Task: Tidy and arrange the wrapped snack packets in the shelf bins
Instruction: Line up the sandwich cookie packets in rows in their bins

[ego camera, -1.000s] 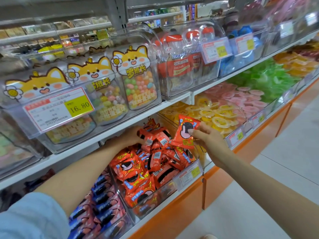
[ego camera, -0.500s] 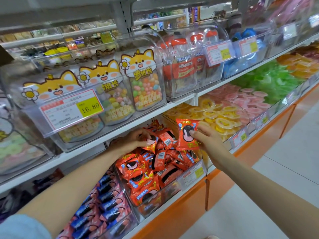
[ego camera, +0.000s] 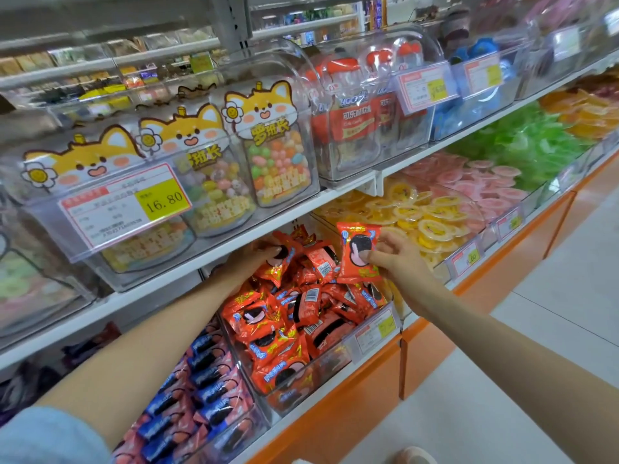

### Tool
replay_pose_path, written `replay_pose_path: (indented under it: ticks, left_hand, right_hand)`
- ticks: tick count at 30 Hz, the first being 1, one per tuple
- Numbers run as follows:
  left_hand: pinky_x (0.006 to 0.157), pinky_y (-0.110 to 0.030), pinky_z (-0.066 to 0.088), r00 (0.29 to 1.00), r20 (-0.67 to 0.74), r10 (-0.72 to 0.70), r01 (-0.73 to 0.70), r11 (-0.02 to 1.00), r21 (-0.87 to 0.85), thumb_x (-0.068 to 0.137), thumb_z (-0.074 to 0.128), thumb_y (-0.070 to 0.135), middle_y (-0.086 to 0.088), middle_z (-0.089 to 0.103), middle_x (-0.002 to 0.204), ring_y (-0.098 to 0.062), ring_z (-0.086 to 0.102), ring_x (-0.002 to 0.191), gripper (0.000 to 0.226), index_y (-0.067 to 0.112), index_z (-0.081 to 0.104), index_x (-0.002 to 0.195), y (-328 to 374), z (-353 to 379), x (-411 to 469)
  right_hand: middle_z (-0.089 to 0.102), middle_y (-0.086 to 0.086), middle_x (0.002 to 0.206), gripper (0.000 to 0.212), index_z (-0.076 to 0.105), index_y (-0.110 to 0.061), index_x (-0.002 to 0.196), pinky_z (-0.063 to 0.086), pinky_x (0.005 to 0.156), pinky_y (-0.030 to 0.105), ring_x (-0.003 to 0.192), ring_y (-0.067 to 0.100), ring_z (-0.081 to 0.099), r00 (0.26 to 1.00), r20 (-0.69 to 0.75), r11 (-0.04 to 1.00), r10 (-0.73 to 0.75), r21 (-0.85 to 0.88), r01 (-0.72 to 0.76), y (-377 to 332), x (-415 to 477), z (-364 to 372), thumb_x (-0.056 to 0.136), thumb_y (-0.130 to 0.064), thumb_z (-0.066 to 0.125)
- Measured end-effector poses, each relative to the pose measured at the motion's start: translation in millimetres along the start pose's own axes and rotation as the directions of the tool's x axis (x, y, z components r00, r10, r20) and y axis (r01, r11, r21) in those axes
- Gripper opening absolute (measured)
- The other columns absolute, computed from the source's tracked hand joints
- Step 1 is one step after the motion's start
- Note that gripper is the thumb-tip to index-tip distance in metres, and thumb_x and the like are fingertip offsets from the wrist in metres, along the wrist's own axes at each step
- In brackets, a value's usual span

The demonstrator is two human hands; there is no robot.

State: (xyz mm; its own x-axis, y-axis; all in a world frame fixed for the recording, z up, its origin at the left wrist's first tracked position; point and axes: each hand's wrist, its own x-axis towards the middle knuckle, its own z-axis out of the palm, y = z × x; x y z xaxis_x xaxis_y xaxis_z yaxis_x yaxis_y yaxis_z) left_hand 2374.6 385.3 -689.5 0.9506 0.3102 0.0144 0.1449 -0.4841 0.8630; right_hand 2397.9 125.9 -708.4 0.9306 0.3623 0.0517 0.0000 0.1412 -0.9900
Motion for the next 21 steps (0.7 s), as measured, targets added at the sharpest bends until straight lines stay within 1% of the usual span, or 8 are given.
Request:
replay_pose_path:
  ticks: [1,3,5,7,10,14,18,21]
  left_hand:
    - [0.078,-0.021,0.040,0.996,-0.068,-0.054,0.051,0.998,-0.044,0.088,0.062,0.016,-0.005,0.063,0.104,-0.020,0.056,0.103,0.008,0.016,0.063,0.096,-1,-2,1]
    - [0.092,-0.030,0.043,0.962,-0.199,-0.185,0.157,0.976,-0.149,0.085,0.066,0.029,-0.009,0.060,0.120,-0.024,0.055,0.114,0.035,0.013,0.061,0.116,-5,-9,-2]
    - [0.102,-0.041,0.042,0.936,-0.277,-0.217,0.153,0.960,-0.236,0.076,0.073,0.043,-0.008,0.060,0.125,-0.026,0.055,0.116,0.056,0.016,0.059,0.123,-10,-23,-10]
    - [0.104,-0.044,0.042,0.925,-0.313,-0.216,0.125,0.949,-0.288,0.060,0.079,0.054,-0.007,0.061,0.125,-0.025,0.056,0.116,0.075,0.017,0.060,0.122,-14,-35,-20]
    - [0.098,-0.030,0.039,0.925,-0.334,-0.178,0.068,0.946,-0.316,0.083,0.070,0.029,-0.002,0.057,0.125,-0.020,0.053,0.115,0.039,0.018,0.057,0.118,-14,-47,-37]
    - [0.089,-0.031,0.042,0.920,-0.313,-0.235,0.100,0.915,-0.391,0.088,0.062,0.021,-0.010,0.059,0.121,-0.022,0.056,0.104,0.025,0.016,0.057,0.112,-23,-55,-46]
    - [0.103,-0.039,0.041,0.882,-0.391,-0.264,0.098,0.913,-0.396,0.075,0.076,0.035,-0.009,0.061,0.123,-0.025,0.057,0.112,0.052,0.014,0.059,0.120,-33,-58,-49]
    - [0.103,-0.041,0.042,0.901,-0.375,-0.218,0.072,0.927,-0.367,0.062,0.079,0.046,-0.007,0.062,0.121,-0.024,0.058,0.111,0.069,0.017,0.058,0.120,-28,-55,-55]
  right_hand:
    - [0.065,-0.002,0.087,0.023,0.060,-0.011,0.103,0.044,0.055,0.013,0.076,0.009,0.062,1.000,0.014,0.999,-0.017,-0.034,0.018,-2,4,4,0.082,-0.006,0.068]
    - [0.052,-0.004,0.074,0.019,0.058,-0.011,0.096,0.037,0.057,0.013,0.065,0.007,0.049,0.998,0.045,0.990,-0.048,-0.132,0.054,-7,15,16,0.082,-0.004,0.068]
    - [0.046,-0.003,0.075,0.030,0.059,-0.010,0.106,0.036,0.061,0.017,0.069,0.010,0.045,0.991,0.104,0.956,-0.083,-0.272,0.108,-13,31,32,0.079,-0.006,0.072]
    - [0.055,-0.001,0.081,0.043,0.059,-0.008,0.116,0.038,0.067,0.021,0.079,0.016,0.052,0.977,0.185,0.868,-0.103,-0.463,0.179,-16,48,50,0.076,-0.011,0.076]
    - [0.063,0.012,0.117,0.051,0.060,-0.006,0.122,0.036,0.073,0.017,0.110,0.023,0.056,0.946,0.305,0.668,-0.113,-0.681,0.300,-17,73,79,0.075,-0.017,0.078]
    - [0.047,0.010,0.141,0.060,0.050,-0.013,0.135,0.033,0.097,0.024,0.130,0.026,0.041,0.909,0.415,0.404,-0.036,-0.826,0.393,-13,99,113,0.080,-0.022,0.074]
    - [0.048,0.010,0.138,0.058,0.048,-0.011,0.134,0.040,0.098,0.031,0.126,0.028,0.046,0.853,0.504,0.249,0.136,-0.851,0.463,4,114,123,0.081,-0.011,0.071]
    - [0.051,0.008,0.135,0.054,0.050,-0.018,0.134,0.046,0.096,0.035,0.118,0.028,0.052,0.801,0.563,0.113,0.204,-0.826,0.552,19,122,125,0.084,-0.013,0.068]
